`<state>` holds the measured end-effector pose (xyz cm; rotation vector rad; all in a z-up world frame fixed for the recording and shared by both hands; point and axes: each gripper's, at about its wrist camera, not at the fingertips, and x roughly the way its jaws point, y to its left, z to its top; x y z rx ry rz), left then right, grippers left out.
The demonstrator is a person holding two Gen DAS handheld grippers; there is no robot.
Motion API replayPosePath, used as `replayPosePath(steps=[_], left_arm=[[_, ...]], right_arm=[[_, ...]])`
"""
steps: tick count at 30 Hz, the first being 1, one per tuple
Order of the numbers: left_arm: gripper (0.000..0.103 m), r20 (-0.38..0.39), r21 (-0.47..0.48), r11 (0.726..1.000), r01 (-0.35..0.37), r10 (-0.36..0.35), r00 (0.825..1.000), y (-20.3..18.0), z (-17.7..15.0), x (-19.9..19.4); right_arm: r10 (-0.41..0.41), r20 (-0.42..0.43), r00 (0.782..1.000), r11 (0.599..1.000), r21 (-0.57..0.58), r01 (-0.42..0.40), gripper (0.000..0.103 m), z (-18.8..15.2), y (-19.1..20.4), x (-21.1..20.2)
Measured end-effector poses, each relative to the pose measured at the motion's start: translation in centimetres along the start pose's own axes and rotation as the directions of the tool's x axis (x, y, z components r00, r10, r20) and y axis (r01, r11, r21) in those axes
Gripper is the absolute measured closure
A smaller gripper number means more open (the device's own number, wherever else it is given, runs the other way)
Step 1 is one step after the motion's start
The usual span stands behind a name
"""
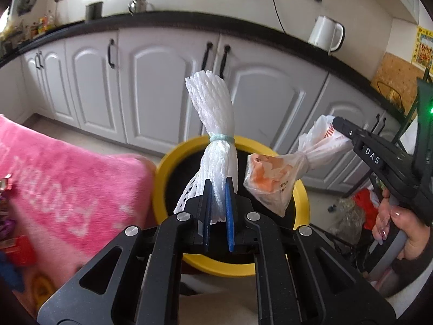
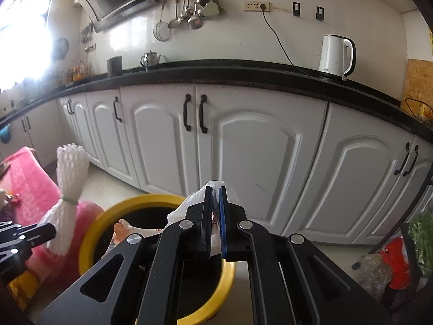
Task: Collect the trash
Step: 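Carry the foam net in the left gripper over the yellow-rimmed bin while the right carries the bag, then open both grippers to drop the net and bag into the bin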
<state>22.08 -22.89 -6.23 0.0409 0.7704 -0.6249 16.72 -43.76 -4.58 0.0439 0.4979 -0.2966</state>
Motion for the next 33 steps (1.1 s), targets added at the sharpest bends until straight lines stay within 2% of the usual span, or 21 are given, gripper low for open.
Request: replayPosePath(steps=[6,8,10,14,16,17,18,22,24,25,27,30,33], left_arm=[[0.096,-0.055,-0.02,1.0,0.015,-0.016,0.998,0.3,-0.5,2.8],[0.09,-0.061,-0.018,1.0,0.013,-0.014,0.998,0.4,-0.4,3.1],[0.075,-0.058,-0.019,1.0,0.007,-0.008,0.998,0.6,-0.5,3.1],[0.06,-0.06,-0.044,0.999,0.005,-0.007,0.998,1.4,-0.5,3.0],[0.05,-0.059,-0.055,0.999,0.0,-0.003,0.998,1.6,-0.5,2.8],[0.047,-0.055,-0.063,0.998,0.0,-0.003,0.998,1.8,-0.5,2.5],[0.04,-0.051,-0.067,0.998,-0.003,-0.001,0.999,1.8,-0.6,2.1],[0.016,-0.035,-0.093,0.995,-0.021,0.018,0.999,2.4,-0.6,0.3],[0.011,-0.019,-0.118,0.993,-0.02,0.018,1.0,2.8,-0.6,-0.9],[0.011,-0.007,-0.132,0.991,-0.025,0.025,1.0,3.1,-0.6,-1.6],[0.011,0.008,-0.159,0.986,-0.041,0.043,0.999,3.6,-0.7,-3.0],[0.011,0.03,-0.195,0.979,-0.063,0.07,0.997,4.7,-1.0,-5.3],[0.011,0.057,-0.211,0.973,-0.09,0.104,0.993,5.7,-1.5,-7.7]], right_arm=[[0.015,-0.034,0.999,1.0,-0.005,-0.015,0.098,-0.6,0.5,1.8],[0.033,-0.048,0.998,0.999,0.013,-0.032,0.096,-0.7,0.3,2.3],[0.062,-0.055,0.997,0.997,0.041,-0.06,0.092,-0.7,0.1,2.6],[0.091,-0.068,0.993,0.992,0.098,-0.084,0.089,-0.5,-0.5,2.7],[0.096,-0.068,0.993,0.989,0.122,-0.088,0.074,-0.4,-0.8,2.6],[0.095,-0.063,0.993,0.988,0.129,-0.086,0.073,-0.4,-0.9,2.4],[0.091,-0.058,0.994,0.988,0.128,-0.083,0.072,-0.3,-1.0,2.1],[0.089,-0.038,0.995,0.989,0.123,-0.083,0.054,0.1,-0.8,1.1],[0.097,-0.032,0.995,0.988,0.125,-0.093,0.049,0.3,-0.5,0.4],[0.101,-0.03,0.994,0.988,0.122,-0.097,0.044,0.5,-0.3,0.2],[0.109,-0.014,0.994,0.987,0.117,-0.107,0.038,0.8,0.4,-0.8],[0.149,-0.003,0.989,0.983,0.106,-0.147,0.038,1.4,1.9,-2.3],[0.176,0.014,0.984,0.98,0.095,-0.177,0.026,1.9,3.5,-3.9]])
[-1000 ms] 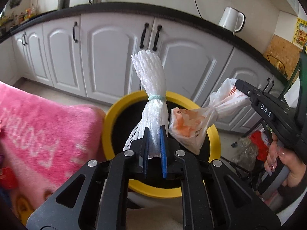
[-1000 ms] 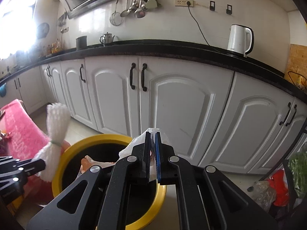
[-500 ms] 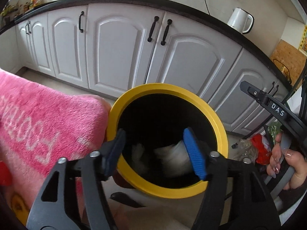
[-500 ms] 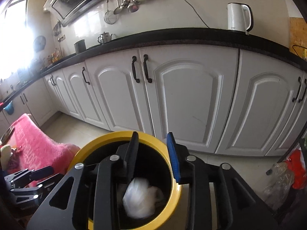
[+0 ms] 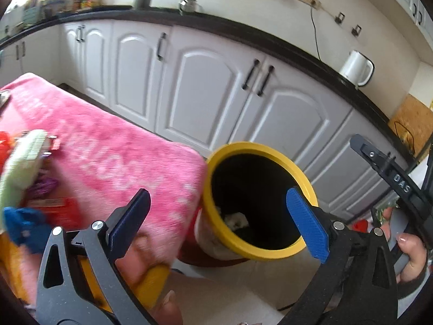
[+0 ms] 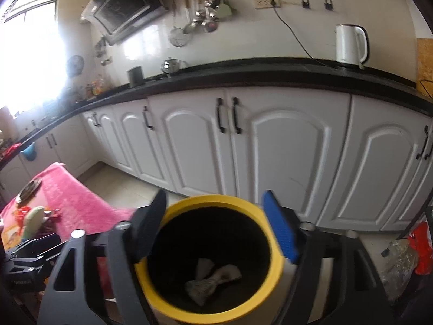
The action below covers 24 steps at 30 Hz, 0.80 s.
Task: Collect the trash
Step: 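Move both open grippers back to the table toward the red bag and sponge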
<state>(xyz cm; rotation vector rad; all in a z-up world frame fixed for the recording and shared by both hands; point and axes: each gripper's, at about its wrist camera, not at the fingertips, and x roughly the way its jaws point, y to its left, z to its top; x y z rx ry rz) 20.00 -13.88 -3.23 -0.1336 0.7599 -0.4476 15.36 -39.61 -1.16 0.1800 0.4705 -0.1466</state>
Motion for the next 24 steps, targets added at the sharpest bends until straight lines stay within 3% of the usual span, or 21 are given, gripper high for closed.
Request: replayPosePath(steps=[7,24], left_arm=[[0.011,0.087,-0.04,0.998,-0.051,0.054,0.995,3.5,-0.3,-5.1],[0.011,0.22,-0.161,0.973,-0.165,0.198,0.955,12.0,-1.3,-13.9]], right_arm=[[0.122,0.036,0.992,0.991,-0.055,-0.12,0.026,0.7,5.7,-3.1],[0.34,-0.054,0.939,0.926,-0.151,-0.345,0.025,-0.5,17.3,-5.5]])
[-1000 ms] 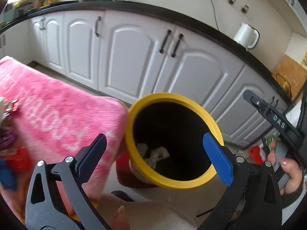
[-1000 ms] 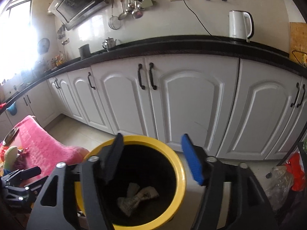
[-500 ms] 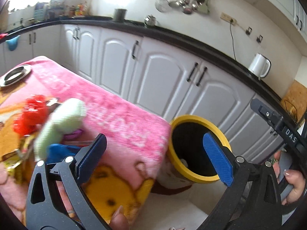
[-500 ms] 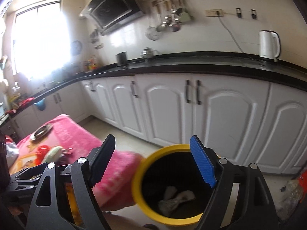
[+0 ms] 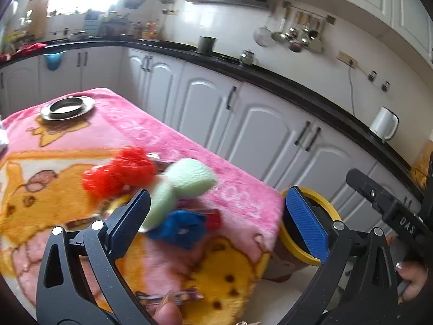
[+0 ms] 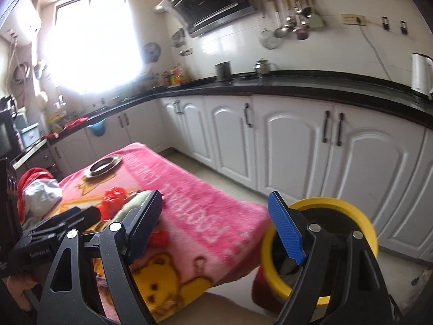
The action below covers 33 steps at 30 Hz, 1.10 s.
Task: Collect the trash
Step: 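Move both open grippers back to the table toward the red bag and sponge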
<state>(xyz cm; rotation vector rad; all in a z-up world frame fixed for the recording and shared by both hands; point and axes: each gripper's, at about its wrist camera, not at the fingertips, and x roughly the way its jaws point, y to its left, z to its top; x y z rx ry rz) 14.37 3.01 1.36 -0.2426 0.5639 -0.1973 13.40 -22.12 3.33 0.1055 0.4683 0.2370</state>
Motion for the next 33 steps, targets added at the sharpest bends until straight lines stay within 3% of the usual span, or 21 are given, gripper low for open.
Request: replayPosePath(steps=[11,20,25,33], left_arm=[[0.011,0.031,-0.049,0.987,-0.152,0.154,0.988,8.6,1.4,-2.7],[0.011,-0.034,-0.077,0.971,-0.227,0.225,0.974,16.1,2.0,-1.1],[0.011,-0.074,-0.093,0.973,-0.212,0.206,0.976,18.9,2.3,0.7],[0.011,-0.202,-0.093,0.993,-0.069,0.049,0.978,20.1,3.1,6.8]], right_arm=[[0.129,-0.071,0.989,0.988,-0.08,-0.135,0.025,-0.6,7.0,4.3],[0.143,-0.173,0.974,0.98,-0.112,-0.164,0.025,-1.3,10.9,9.6],[0.133,-0.202,0.97,0.983,-0.095,-0.154,0.025,-1.7,11.1,11.8],[0.154,-0.269,0.951,0.988,0.012,-0.156,0.025,-1.6,10.2,15.3]])
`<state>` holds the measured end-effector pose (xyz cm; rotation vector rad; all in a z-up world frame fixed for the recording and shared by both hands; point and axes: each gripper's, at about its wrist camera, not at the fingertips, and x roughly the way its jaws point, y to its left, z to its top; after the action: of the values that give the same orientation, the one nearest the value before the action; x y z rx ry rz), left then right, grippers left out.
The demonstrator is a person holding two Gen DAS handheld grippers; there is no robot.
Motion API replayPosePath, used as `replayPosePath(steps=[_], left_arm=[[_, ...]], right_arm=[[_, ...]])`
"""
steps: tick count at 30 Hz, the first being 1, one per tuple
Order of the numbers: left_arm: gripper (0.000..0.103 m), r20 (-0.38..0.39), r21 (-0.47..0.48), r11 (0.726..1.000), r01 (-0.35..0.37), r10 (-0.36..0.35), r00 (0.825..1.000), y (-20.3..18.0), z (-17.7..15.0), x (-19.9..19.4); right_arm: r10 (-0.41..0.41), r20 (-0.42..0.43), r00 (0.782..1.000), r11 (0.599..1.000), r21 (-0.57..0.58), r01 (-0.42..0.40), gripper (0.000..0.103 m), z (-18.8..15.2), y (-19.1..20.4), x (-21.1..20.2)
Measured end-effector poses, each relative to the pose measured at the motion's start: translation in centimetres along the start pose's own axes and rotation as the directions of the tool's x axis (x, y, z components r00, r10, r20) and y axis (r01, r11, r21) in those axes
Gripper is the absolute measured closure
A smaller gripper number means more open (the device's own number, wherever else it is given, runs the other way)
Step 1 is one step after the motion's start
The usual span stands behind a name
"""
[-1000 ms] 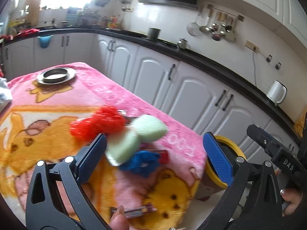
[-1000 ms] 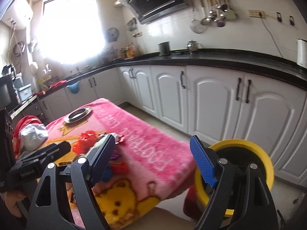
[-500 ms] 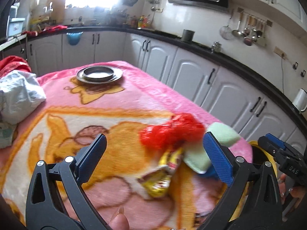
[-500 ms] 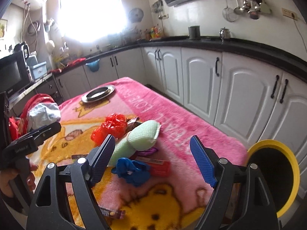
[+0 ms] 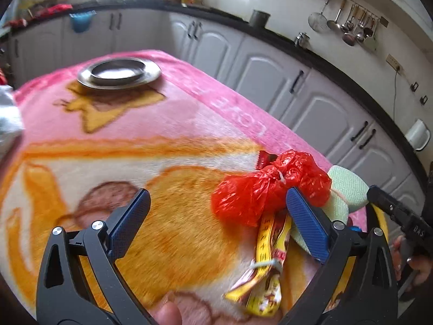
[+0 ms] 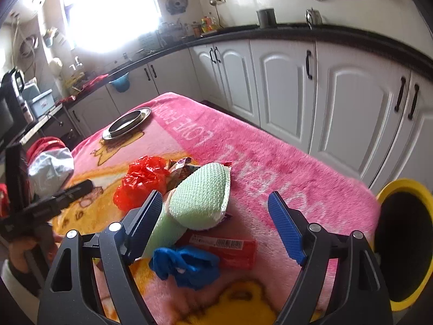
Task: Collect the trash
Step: 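Move both open grippers back to the table toward the red bag and sponge, then grasp the red plastic bag with the left gripper while the right grasps the green mesh sponge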
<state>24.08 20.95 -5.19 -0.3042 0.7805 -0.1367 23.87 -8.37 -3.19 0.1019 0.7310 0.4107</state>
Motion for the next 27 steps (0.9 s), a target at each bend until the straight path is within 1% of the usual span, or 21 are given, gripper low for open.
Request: replayPosePath(steps=[3,5,6,7,8,10,11,13,14,16,17,18,20,22,27], left_arm=[[0.011,-0.081,0.002,0.999,0.042,-0.042,0.996,-0.1,0.3,2.4],[0.015,-0.121,0.013,0.999,0.044,-0.042,0.992,-0.3,0.3,3.7],[0.02,-0.136,0.012,0.998,0.055,-0.053,0.989,-0.4,0.2,4.2],[0.022,-0.143,0.009,0.998,0.066,-0.064,0.988,-0.4,0.2,4.5],[0.024,-0.149,0.003,0.997,0.082,-0.081,0.986,-0.5,0.2,4.6],[0.035,-0.157,-0.003,0.995,0.101,-0.1,0.982,-0.6,0.1,4.8],[0.038,-0.162,-0.004,0.994,0.107,-0.106,0.981,-0.7,0.0,4.8],[0.052,-0.163,-0.001,0.992,0.128,-0.127,0.979,-1.0,-0.1,4.6],[0.056,-0.164,0.0,0.991,0.137,-0.135,0.977,-1.1,-0.1,4.4],[0.081,-0.168,0.009,0.99,0.141,-0.137,0.976,-1.4,-0.2,4.4],[0.087,-0.166,0.021,0.991,0.131,-0.125,0.978,-1.5,-0.3,4.3],[0.095,-0.164,0.029,0.992,0.126,-0.12,0.979,-1.6,-0.4,4.1],[0.098,-0.158,0.044,0.992,0.121,-0.113,0.981,-1.8,-0.6,3.6],[0.1,-0.132,0.057,0.993,0.103,-0.095,0.987,-1.9,-0.7,3.0],[0.101,-0.039,0.016,0.994,0.105,-0.104,0.994,-1.5,-0.3,-0.2]], right_arm=[[0.019,-0.031,0.999,0.999,0.035,-0.018,0.025,0.3,-0.4,0.9],[0.034,-0.05,0.998,0.998,0.059,-0.031,0.026,0.4,-0.6,1.4],[0.043,-0.059,0.997,0.997,0.069,-0.039,0.029,0.4,-0.7,1.7],[0.053,-0.068,0.996,0.996,0.078,-0.048,0.036,0.3,-0.8,1.9],[0.06,-0.075,0.995,0.995,0.083,-0.054,0.041,0.3,-0.9,2.0],[0.084,-0.084,0.993,0.993,0.092,-0.076,0.06,0.3,-0.9,2.2],[0.096,-0.086,0.992,0.992,0.091,-0.088,0.061,0.3,-0.7,2.2],[0.092,-0.076,0.993,0.993,0.075,-0.087,0.064,0.2,-0.3,1.9],[0.096,-0.069,0.993,0.994,0.064,-0.092,0.065,0.2,0.0,1.7],[0.101,-0.059,0.993,0.994,0.049,-0.098,0.068,0.2,0.4,1.3],[0.102,-0.052,0.993,0.994,0.041,-0.1,0.069,0.2,0.6,1.1],[0.105,-0.044,0.994,0.994,0.033,-0.103,0.07,0.2,0.9,0.8],[0.107,-0.028,0.994,0.994,0.015,-0.106,0.072,0.2,1.3,0.4],[0.113,-0.011,0.994,0.994,0.002,-0.113,0.073,0.2,1.6,-0.2],[0.133,0.032,0.991,0.991,0.001,-0.133,0.073,0.5,1.7,-1.5]])
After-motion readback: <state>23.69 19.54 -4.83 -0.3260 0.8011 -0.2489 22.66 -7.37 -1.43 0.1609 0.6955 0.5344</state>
